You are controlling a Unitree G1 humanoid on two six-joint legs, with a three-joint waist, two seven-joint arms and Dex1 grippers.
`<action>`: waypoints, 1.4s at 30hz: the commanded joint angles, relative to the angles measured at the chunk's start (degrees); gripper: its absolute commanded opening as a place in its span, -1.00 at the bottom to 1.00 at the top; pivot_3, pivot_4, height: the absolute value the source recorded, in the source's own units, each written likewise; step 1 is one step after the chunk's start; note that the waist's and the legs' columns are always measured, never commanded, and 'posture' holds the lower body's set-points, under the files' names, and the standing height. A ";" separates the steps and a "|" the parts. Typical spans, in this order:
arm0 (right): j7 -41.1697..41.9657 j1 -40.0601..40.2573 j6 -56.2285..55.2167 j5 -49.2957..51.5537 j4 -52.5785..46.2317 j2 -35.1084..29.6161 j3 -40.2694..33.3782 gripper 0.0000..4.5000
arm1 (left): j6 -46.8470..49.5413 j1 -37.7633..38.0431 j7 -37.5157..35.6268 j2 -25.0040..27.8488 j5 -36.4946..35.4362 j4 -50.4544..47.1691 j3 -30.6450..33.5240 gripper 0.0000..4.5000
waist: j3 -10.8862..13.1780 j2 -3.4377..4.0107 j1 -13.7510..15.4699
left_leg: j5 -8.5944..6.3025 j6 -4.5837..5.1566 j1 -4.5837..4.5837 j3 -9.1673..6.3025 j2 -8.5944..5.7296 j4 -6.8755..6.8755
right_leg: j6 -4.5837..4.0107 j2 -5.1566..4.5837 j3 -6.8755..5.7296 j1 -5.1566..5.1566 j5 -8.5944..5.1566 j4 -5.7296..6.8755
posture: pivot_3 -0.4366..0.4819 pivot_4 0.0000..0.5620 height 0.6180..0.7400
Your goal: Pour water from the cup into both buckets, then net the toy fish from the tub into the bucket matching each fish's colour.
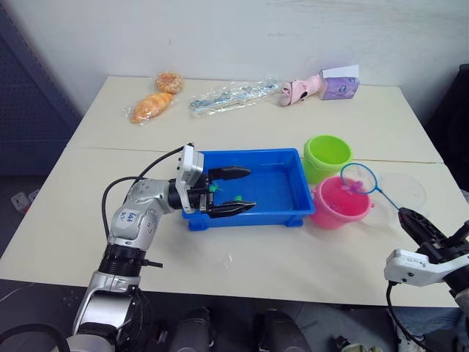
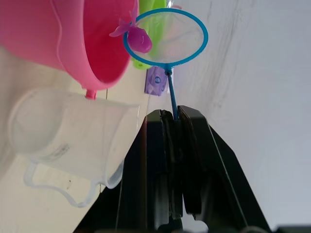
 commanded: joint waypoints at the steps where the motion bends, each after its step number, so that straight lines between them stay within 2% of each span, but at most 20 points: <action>1: 0.83 -2.30 2.73 4.35 -3.91 -0.69 -6.63 -1.00 | -0.97 -0.47 0.16 -0.46 -0.28 -0.42 0.55 0.97 | 0.00 0.00 -0.12 | -0.01 0.01 -0.01 0.02 0.00 0.05 | 0.00 0.00 0.02 0.01 0.00 0.00 | -0.05 -0.47 1.00; 3: 1.25 -2.07 2.59 5.08 -3.59 -0.37 -6.89 -1.00 | -1.11 -0.12 0.07 -0.39 -0.12 -0.43 0.55 0.97 | 0.00 0.00 -0.08 | -0.01 0.02 0.00 0.02 0.00 0.07 | 0.00 0.01 0.02 0.03 0.00 0.00 | -0.05 -0.47 1.00; 8: 1.39 1.51 1.49 1.10 2.06 1.36 0.52 -1.00 | -1.13 0.70 0.42 -0.68 -0.08 -1.00 0.28 0.97 | -0.01 -0.01 0.09 | -0.01 0.02 0.02 -0.07 0.01 0.04 | 0.00 0.02 -0.04 0.10 0.00 -0.03 | -0.05 -0.47 1.00; 14: 2.08 -0.87 2.15 3.68 -2.21 -0.61 -4.12 -1.00 | -1.47 0.23 0.85 -0.69 -0.03 -0.41 0.81 0.97 | -0.05 0.14 -0.50 | -0.04 0.07 0.06 0.06 0.01 0.13 | 0.01 0.00 0.05 0.11 0.00 0.00 | -0.05 -0.47 1.00; 19: 1.35 -1.61 1.70 3.26 -1.15 -0.64 -3.47 -1.00 | -1.49 0.39 1.11 -0.95 -0.08 -0.72 0.65 0.97 | -0.05 0.14 -0.07 | -0.08 0.01 0.56 -0.03 0.06 -0.04 | 0.01 0.07 0.01 0.62 0.00 -0.13 | -0.05 -0.47 1.00; 22: -2.10 -3.10 0.51 2.10 -2.54 0.44 -4.27 -1.00 | -1.35 0.63 1.25 -0.65 -0.22 -1.14 0.91 0.97 | -0.05 0.14 -0.03 | -0.12 0.05 0.63 -0.02 0.04 -0.04 | 0.01 0.04 0.01 0.72 0.00 -0.21 | -0.05 -0.47 1.00; 26: -1.50 0.19 -0.19 -2.56 2.83 0.87 2.43 -1.00 | -1.27 1.15 1.31 -0.46 -0.31 -1.24 0.96 0.97 | -0.06 0.10 -0.06 | -0.13 0.05 0.68 -0.02 0.03 -0.04 | 0.01 0.03 0.01 0.77 0.00 -0.20 | -0.05 -0.47 1.00; 29: -2.31 -0.71 0.34 -0.65 0.51 0.13 -0.74 -1.00 | -1.70 0.88 1.27 -0.67 -0.18 -0.89 0.95 0.97 | -0.04 0.21 -0.08 | -0.13 0.04 0.68 0.01 0.02 -0.09 | 0.01 0.03 0.03 0.73 -0.01 -0.21 | -0.05 -0.47 1.00; 33: -1.02 -1.09 0.08 3.82 -3.23 -1.34 -8.83 -1.00 | -1.83 0.98 2.07 -1.34 -0.34 -1.34 1.20 0.97 | -0.04 0.21 -0.24 | -0.13 0.05 0.71 0.06 0.04 -0.05 | 0.02 0.03 0.07 0.76 -0.01 -0.21 | -0.05 -0.47 1.00; 35: -1.20 -1.14 -0.44 5.05 -3.68 -0.99 -10.06 -1.00 | -1.79 1.39 2.22 -1.45 -0.36 -1.77 1.08 0.97 | -0.04 0.17 -0.16 | -0.14 0.04 0.75 0.05 0.05 -0.07 | 0.02 0.04 0.06 0.79 -0.01 -0.20 | -0.05 -0.47 1.00; 38: -1.71 -1.78 0.69 2.67 -1.91 0.29 -7.46 -1.00 | -1.79 1.72 2.32 -1.53 -0.32 -1.81 1.03 0.97 | -0.05 0.14 -0.12 | -0.15 0.02 0.74 0.02 0.07 -0.11 | 0.02 0.06 0.04 0.79 -0.01 -0.24 | -0.05 -0.47 1.00; 40: 0.59 -0.30 1.69 -0.27 2.17 1.48 -1.01 -1.00 | -2.01 1.68 2.25 -1.72 -0.17 -1.36 0.90 0.97 | -0.05 0.13 -0.13 | -0.15 0.02 0.74 0.02 0.06 -0.12 | 0.02 0.05 0.04 0.79 -0.01 -0.25 | -0.05 -0.47 1.00; 42: -0.39 0.28 0.45 -1.99 1.83 1.72 1.46 -1.00 | -2.31 1.49 2.04 -1.81 0.00 -0.90 0.78 0.97 | -0.06 0.13 -0.01 | -0.15 0.02 0.74 0.03 0.06 -0.14 | 0.02 0.05 0.04 0.79 -0.01 -0.28 | -0.05 -0.47 1.00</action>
